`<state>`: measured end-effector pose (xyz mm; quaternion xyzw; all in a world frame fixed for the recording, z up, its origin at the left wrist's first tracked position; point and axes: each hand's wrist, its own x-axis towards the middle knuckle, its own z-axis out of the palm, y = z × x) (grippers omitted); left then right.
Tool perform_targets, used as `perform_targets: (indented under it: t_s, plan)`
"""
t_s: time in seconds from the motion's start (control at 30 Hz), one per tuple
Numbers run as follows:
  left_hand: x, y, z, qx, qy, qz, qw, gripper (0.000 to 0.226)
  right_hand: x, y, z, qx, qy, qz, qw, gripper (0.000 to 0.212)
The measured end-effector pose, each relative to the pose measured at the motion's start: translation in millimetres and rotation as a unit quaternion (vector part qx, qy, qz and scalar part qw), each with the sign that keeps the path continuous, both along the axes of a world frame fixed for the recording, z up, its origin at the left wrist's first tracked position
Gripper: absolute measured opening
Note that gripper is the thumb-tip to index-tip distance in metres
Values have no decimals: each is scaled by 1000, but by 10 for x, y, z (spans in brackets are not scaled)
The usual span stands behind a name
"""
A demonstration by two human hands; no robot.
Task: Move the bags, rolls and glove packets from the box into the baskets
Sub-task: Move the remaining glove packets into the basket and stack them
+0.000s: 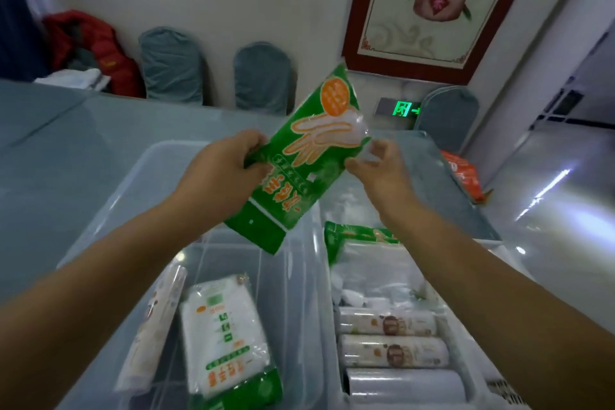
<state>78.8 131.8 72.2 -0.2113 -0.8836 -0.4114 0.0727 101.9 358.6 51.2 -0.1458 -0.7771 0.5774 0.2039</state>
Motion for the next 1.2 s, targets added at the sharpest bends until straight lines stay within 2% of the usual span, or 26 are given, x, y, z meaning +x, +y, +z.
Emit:
perform_targets:
  t_s: [0.07, 0.13, 0.23, 0.33, 0.4, 0.47, 0.5, 0.57, 0.63, 0.7, 0.77, 0.83, 0.93, 1.1, 1.2]
  plan:
    - [32, 317, 56, -16, 0, -13, 1000, 19, 36, 348, -12, 178, 34, -95, 979, 76]
    - [48, 639, 94, -32, -1, -29, 999, 21, 95, 651, -6, 289, 95, -134, 943, 76]
    - [38, 1169, 114, -80, 21, -50, 995, 21, 118, 1050, -23, 314, 129, -47, 939, 47]
    - [-45, 1715, 92, -92, 35, -62, 993, 22, 98, 1443, -123, 351, 70, 103, 928, 39]
    - [-149, 2055, 0, -83, 33, -61, 994, 21, 59, 1744, -243, 379, 10, 146, 914, 31]
    - [-288, 2366, -155, -90, 21, -62, 994, 22, 9, 2040, -410, 407, -44, 135, 902, 22]
    - [-365, 2508, -254, -100, 5, -62, 993, 29, -16, 2172, -497, 426, -60, 113, 896, 19]
    - [-526, 2732, -501, -163, -12, -34, 986, 71, -53, 2401, -664, 461, -79, 54, 882, 16]
    - [-618, 2853, -776, -237, -16, 20, 971, 104, -77, 2591, -807, 453, -82, 12, 888, 17]
    - [-615, 2932, -1079, -262, -60, 53, 962, 113, -111, 2732, -912, 397, -75, 2, 915, 15]
    - [-535, 3010, -1418, -291, -126, 29, 948, 103, -161, 2805, -981, 348, -75, 8, 934, 13]
    - [-420, 3073, -1720, -351, -163, -40, 921, 83, -225, 2822, -1033, 312, -77, 19, 947, 13]
    - [-343, 3071, -2022, -395, -142, -86, 904, 70, -333, 2829, -1098, 271, -63, 34, 960, 13]
    - [-363, 3020, -2176, -409, -91, -67, 906, 70, -482, 2808, -1154, 179, -58, 71, 979, 11]
    - [-341, 2996, -2203, -424, -68, -63, 901, 67, -583, 2730, -1114, 155, -37, 97, 982, 11]
